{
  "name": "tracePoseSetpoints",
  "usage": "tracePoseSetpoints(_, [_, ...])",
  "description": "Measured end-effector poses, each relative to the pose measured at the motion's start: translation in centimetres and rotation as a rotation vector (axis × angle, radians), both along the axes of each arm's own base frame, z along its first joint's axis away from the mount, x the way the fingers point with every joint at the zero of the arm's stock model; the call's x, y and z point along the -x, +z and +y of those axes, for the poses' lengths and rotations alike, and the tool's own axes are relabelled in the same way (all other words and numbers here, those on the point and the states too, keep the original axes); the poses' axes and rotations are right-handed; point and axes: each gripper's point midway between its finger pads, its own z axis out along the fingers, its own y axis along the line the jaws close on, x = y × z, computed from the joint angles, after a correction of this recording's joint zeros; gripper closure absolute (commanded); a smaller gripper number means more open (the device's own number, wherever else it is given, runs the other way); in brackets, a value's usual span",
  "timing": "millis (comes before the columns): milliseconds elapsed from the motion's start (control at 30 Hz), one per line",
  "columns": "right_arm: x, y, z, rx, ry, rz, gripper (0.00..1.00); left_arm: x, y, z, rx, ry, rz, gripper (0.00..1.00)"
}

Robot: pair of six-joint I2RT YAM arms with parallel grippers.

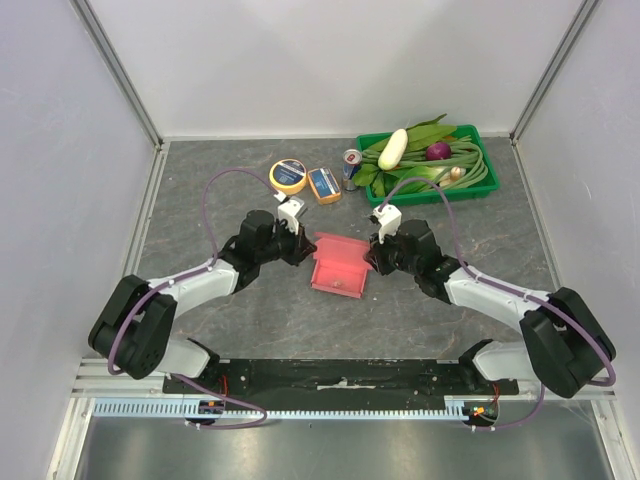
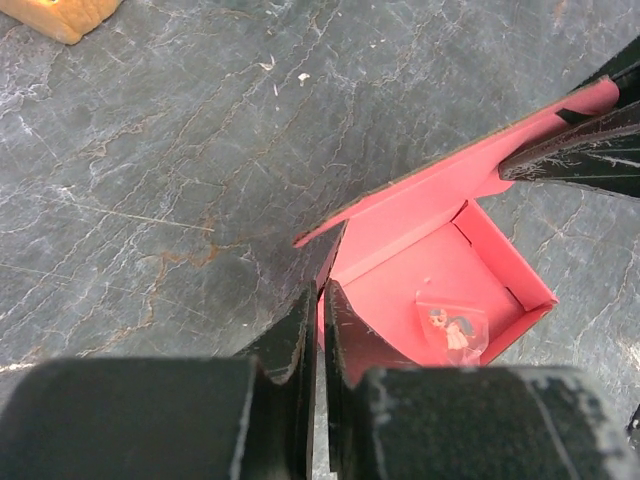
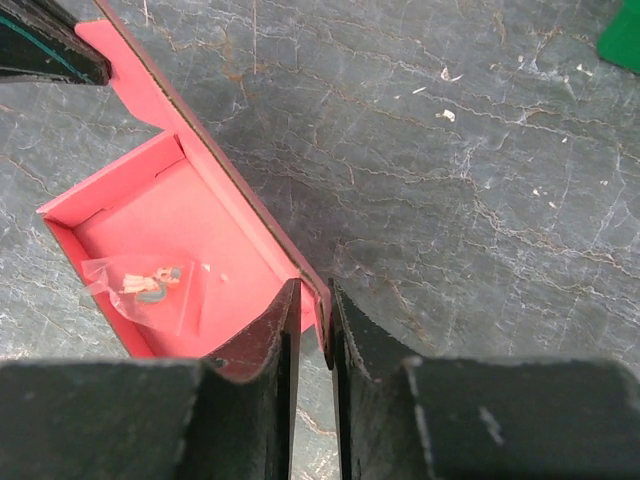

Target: Fold the paper box

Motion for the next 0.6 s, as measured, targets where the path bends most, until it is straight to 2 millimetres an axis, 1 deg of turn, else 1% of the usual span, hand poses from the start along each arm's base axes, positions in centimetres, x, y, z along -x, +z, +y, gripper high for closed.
tracePoseSetpoints(100, [-0.01,0.34,0.01,-0.007,-0.002,-0.006,0.75,0.26,0.11,-0.31,-0.002,-0.007,-0.004,0.92])
tracePoseSetpoints(167, [-0.01,0.50,-0.05,-0.009,-0.007,-0.008,0.78,0.56,-0.02,-0.57,-0.008,-0.013,-0.002,0.87])
tracePoseSetpoints(333, [0.08,0.54,-0.10,-0.010,-0.009,-0.004,0.85,0.82,-0.11,-0.82,-0.013,-0.020,-0.001,0.84])
tracePoseSetpoints(600, [0.25,0.50,0.02,-0.014,0.000,0.001,0.86,0.66,-0.24,-1.06,-0.029,-0.007,-0.005,0.79])
